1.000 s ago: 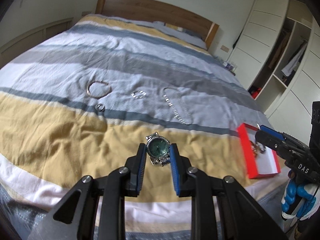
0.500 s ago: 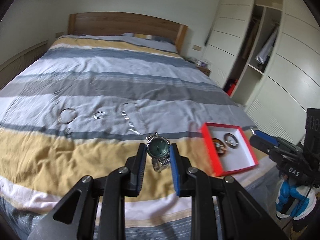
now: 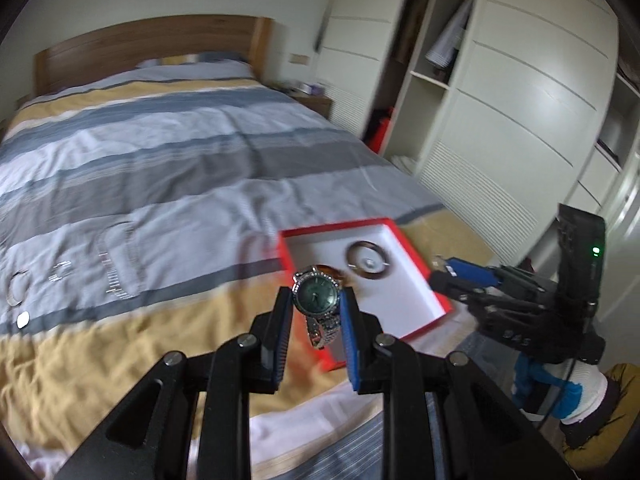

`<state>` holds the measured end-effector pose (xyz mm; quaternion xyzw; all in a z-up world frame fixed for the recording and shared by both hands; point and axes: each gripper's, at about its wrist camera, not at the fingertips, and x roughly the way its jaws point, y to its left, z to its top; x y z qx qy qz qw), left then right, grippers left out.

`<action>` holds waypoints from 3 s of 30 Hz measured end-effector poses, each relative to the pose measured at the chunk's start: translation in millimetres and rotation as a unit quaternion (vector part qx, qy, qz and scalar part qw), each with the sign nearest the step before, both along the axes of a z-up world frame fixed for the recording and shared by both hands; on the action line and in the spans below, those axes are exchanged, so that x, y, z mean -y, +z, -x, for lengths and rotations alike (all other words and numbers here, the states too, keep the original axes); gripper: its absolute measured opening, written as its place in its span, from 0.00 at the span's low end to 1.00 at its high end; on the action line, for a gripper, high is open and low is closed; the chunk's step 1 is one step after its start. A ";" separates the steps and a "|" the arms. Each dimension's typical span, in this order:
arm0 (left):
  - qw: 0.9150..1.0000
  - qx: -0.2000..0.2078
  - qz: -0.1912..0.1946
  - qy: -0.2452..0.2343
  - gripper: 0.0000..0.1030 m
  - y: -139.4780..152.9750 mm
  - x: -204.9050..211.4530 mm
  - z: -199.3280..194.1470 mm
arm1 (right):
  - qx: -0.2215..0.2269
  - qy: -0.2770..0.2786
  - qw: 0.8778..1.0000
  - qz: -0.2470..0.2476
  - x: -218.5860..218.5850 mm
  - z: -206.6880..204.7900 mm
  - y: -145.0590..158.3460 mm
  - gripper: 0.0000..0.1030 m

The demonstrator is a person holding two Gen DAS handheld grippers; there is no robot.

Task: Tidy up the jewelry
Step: 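Carry the watch and twisted silver hoop over the box with both grippers, then open both grippers to drop the watch and hoop into the box, then withdraw both grippers from the box back over the remaining jewelry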

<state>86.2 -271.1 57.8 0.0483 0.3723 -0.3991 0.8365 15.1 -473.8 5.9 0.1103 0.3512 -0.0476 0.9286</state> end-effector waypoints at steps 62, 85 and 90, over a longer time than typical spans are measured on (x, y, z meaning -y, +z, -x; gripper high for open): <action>0.977 -0.080 -0.172 -0.096 0.39 -129.9 138.2 -4.3 | -0.133 0.006 0.991 0.013 61.6 9.1 -72.9 0.47; 0.989 -0.011 -0.130 -0.065 0.49 -32.3 31.4 70.3 | -0.035 -0.054 0.998 0.004 10.4 101.7 19.7 0.55; 0.993 -0.010 -0.112 -0.024 0.49 -21.1 -9.4 75.4 | -0.018 -0.038 0.999 0.013 -18.0 111.4 38.8 0.56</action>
